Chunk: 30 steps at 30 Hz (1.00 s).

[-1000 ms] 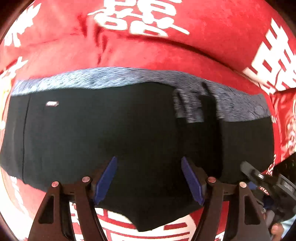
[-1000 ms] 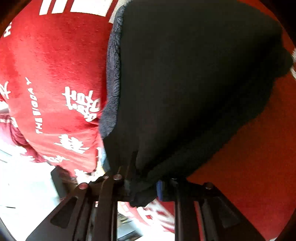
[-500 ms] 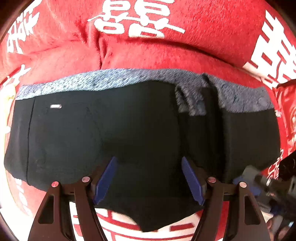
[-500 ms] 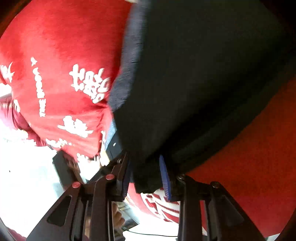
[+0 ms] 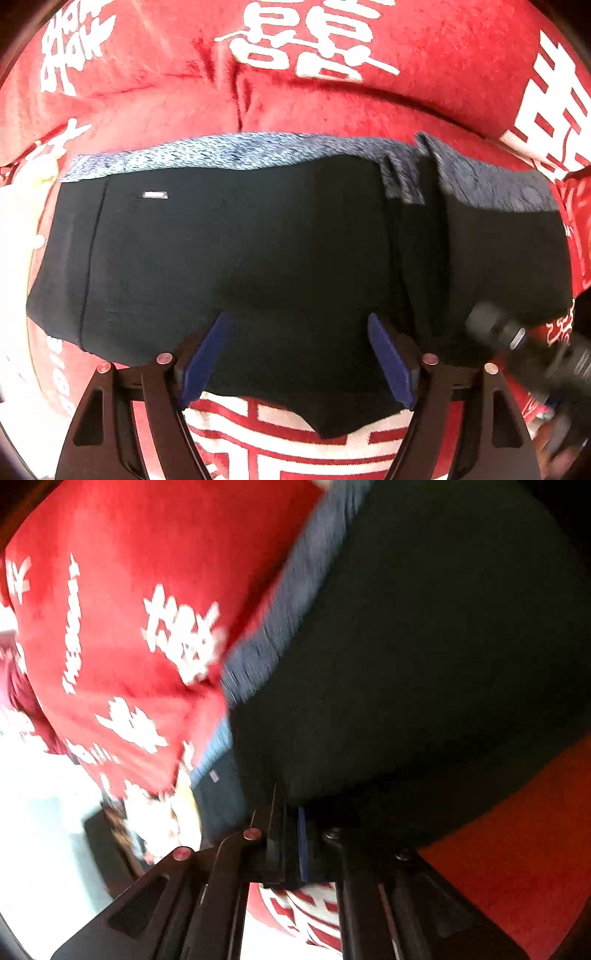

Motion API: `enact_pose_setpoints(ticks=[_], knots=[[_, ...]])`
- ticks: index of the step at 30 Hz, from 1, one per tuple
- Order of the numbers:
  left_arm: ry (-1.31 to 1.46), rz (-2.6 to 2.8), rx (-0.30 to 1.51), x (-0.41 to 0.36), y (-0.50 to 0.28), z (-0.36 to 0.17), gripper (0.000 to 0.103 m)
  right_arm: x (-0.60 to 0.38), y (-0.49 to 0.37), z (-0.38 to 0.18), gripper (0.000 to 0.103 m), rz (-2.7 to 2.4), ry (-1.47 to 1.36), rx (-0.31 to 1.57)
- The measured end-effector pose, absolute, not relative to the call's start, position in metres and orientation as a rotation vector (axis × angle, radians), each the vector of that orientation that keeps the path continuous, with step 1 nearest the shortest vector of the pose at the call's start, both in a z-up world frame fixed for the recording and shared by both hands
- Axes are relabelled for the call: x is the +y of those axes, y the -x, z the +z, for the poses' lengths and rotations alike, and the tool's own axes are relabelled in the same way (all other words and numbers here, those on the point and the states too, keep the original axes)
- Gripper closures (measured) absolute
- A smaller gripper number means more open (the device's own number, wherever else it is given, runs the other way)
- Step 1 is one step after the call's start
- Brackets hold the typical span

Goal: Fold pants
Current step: 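Carry the held trouser end with the right gripper over toward the waistband, then lower the trouser end onto the stack and open the right gripper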

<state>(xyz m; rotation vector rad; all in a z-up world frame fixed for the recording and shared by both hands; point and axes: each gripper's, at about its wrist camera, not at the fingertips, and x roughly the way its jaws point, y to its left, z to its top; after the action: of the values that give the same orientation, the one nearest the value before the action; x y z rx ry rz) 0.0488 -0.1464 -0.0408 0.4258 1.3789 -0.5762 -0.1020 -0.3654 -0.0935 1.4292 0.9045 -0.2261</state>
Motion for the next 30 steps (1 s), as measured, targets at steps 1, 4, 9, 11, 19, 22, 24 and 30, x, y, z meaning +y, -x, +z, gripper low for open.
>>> enact_pose_setpoints(ticks=[1,4,9,11,19,22,24,30], knots=[[-0.426,-0.567,1.38,-0.148,-0.051,-0.041,0.024,-0.358,0.102,-0.098,0.099,-0.217,-1.425,0.937],[-0.439,-0.563,1.357,-0.154,-0.052,-0.035,0.024,-0.343,0.1,-0.103,0.098,-0.14,-1.425,1.012],[-0.44,-0.592,1.304,-0.17,-0.054,-0.017,0.024,-0.354,0.115,-0.058,0.072,-0.088,-1.241,1.041],[-0.436,-0.607,1.289,-0.184,-0.056,-0.014,0.024,-0.379,0.134,-0.035,0.072,-0.167,-1.138,1.005],[-0.496,-0.737,1.211,-0.275,-0.038,-0.01,0.024,-0.49,0.142,-0.009,0.075,-0.475,-0.953,0.964],[-0.554,-0.715,1.202,-0.296,-0.032,-0.03,0.024,-0.5,0.123,-0.024,0.075,-0.456,-0.915,0.993],[-0.609,-0.666,1.248,-0.296,-0.029,-0.05,0.022,-0.491,0.108,-0.049,0.075,-0.471,-0.911,1.086],[-0.532,-0.679,1.351,-0.258,-0.031,-0.066,0.0,-0.483,0.128,-0.054,0.075,-0.478,-0.968,1.001]])
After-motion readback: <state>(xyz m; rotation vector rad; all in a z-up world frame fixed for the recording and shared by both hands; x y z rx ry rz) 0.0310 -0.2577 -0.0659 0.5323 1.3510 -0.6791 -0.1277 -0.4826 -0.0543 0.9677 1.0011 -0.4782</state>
